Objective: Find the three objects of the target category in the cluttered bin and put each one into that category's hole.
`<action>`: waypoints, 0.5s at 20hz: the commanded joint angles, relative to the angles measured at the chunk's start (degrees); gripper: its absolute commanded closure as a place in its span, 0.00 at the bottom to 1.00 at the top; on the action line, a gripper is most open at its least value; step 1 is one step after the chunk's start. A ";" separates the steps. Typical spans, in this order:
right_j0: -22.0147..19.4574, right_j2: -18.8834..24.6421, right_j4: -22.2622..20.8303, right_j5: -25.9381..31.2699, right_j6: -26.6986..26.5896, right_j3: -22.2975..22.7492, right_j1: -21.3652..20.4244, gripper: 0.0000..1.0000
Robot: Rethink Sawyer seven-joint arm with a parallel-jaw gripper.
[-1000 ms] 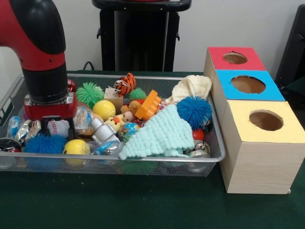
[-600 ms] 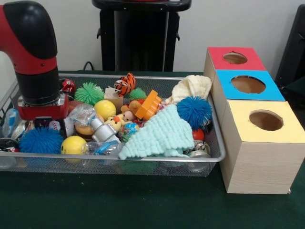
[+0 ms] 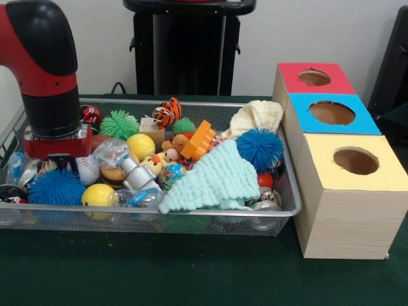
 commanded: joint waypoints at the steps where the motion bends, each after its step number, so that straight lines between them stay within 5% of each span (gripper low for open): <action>1: 0.53 0.50 2.13 1.42 -2.28 8.13 -4.59 1.00; 10: 1.70 0.56 7.72 -2.87 6.75 21.68 -10.27 1.00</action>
